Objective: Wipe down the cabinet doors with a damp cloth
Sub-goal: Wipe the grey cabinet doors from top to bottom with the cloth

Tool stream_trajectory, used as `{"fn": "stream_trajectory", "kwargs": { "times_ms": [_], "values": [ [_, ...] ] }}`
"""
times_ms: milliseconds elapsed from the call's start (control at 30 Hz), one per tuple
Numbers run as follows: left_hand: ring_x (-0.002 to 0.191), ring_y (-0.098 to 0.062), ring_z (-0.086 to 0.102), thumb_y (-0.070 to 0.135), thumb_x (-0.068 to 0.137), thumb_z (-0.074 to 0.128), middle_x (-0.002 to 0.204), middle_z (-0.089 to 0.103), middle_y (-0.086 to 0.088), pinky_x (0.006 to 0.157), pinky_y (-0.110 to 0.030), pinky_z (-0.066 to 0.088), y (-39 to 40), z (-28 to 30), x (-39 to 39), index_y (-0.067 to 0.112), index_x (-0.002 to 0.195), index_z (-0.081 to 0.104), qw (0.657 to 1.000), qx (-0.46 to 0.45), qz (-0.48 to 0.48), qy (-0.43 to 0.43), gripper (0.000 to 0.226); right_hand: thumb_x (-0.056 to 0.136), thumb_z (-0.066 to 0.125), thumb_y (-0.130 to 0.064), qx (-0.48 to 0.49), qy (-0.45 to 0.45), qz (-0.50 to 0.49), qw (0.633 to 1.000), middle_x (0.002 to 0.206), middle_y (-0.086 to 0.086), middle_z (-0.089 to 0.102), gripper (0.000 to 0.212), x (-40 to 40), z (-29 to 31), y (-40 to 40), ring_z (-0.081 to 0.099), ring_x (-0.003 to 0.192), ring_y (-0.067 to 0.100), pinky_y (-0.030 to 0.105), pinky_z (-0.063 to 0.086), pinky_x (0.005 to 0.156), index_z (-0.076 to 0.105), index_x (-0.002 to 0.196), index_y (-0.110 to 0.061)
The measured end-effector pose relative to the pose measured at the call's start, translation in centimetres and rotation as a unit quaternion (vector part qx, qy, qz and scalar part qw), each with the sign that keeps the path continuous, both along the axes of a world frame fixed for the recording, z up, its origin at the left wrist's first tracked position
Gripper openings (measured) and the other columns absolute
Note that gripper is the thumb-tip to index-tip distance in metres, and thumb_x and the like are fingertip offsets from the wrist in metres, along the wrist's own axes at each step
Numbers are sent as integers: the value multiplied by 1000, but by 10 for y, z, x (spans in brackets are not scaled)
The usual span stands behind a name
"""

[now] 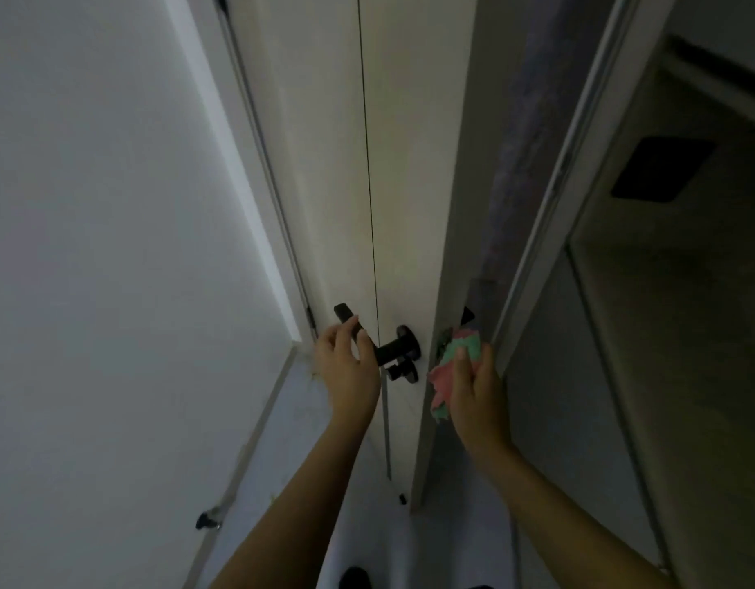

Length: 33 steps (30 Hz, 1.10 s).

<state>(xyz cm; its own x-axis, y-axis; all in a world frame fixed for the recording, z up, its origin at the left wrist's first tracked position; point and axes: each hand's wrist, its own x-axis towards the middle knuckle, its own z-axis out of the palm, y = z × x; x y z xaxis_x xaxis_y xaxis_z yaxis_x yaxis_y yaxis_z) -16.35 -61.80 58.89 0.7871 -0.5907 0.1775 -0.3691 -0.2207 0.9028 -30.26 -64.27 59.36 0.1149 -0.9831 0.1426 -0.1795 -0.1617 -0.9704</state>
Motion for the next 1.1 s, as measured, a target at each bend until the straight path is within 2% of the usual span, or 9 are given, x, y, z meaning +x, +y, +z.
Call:
{"fn": "stream_trajectory", "kwargs": {
  "times_ms": [200, 333, 433, 533, 733, 867, 967, 1033, 1100],
  "values": [
    [135, -25, 25, 37, 101, 39, 149, 26, -7, 109, -31, 20, -53, -6, 19, 24, 123, 64, 974, 120, -156, -116, 36, 101, 39, -37, -1, -40, -134, 990, 82, -6, 54, 19, 8, 1, -31, 53, 69, 5, 25, 43, 59, 45, 103, -19],
    [128, -31, 29, 53, 89, 27, 144, 33, -8, 107, -40, 19, -80, -7, 25, 22, 107, 71, 953, 112, -214, -185, 56, 95, 37, -36, -45, -61, -220, 973, 80, -6, 52, 24, 18, -1, -48, 53, 63, -4, 10, 41, 55, 45, 104, -16],
    [118, -32, 37, 56, 84, 22, 134, 42, -10, 101, -41, 24, -99, -9, 24, 20, 101, 72, 943, 87, -234, -222, 64, 92, 38, -41, -44, -39, -238, 969, 80, -9, 55, 27, 28, -10, -54, 57, 66, -3, 19, 46, 56, 46, 106, -19],
    [118, -30, 37, 55, 84, 20, 129, 44, -10, 98, -35, 20, -117, -7, 22, 18, 102, 72, 931, 78, -271, -230, 66, 94, 38, -41, -77, 14, -230, 970, 78, -11, 55, 19, 37, -10, -64, 57, 66, 5, 27, 48, 54, 49, 102, -27],
    [110, -27, 41, 50, 83, 23, 118, 50, -8, 85, -26, 11, -154, -6, 20, 19, 91, 74, 929, 71, -282, -230, 61, 93, 30, -41, -148, 270, -233, 922, 101, 9, 63, 50, 49, -12, -132, 55, 93, 25, 34, 42, 79, 63, 107, -6],
    [113, -15, 34, 53, 82, 21, 118, 43, 4, 91, -26, 14, -174, -9, 21, 26, 94, 75, 928, 75, -310, -191, 61, 91, 41, -38, -200, 333, -224, 894, 82, 7, 65, 37, 35, -32, -162, 50, 89, 25, 32, 32, 74, 62, 78, -10],
    [111, -13, 41, 38, 97, 34, 117, 42, 3, 93, -16, 28, -190, -6, 27, 19, 107, 71, 940, 49, -336, -37, 43, 91, 45, -35, -239, 301, -205, 900, 72, 3, 59, 34, 25, -34, -179, 45, 87, 22, 29, 21, 70, 56, 68, -12],
    [99, -11, 54, 22, 103, 37, 115, 53, -3, 82, -3, 37, -196, -4, 34, 12, 118, 64, 936, 56, -344, 55, 31, 91, 47, -34, -271, 304, -199, 891, 69, 2, 58, 34, 23, -33, -187, 42, 87, 21, 31, 23, 71, 56, 66, -12],
    [84, -6, 63, 20, 103, 38, 105, 64, -5, 71, -11, 49, -203, -5, 43, 12, 117, 60, 927, 80, -344, 129, 28, 93, 44, -37, -288, 341, -202, 872, 70, 2, 60, 41, 23, -33, -191, 41, 88, 20, 33, 26, 74, 60, 66, -11]
  ]
}}
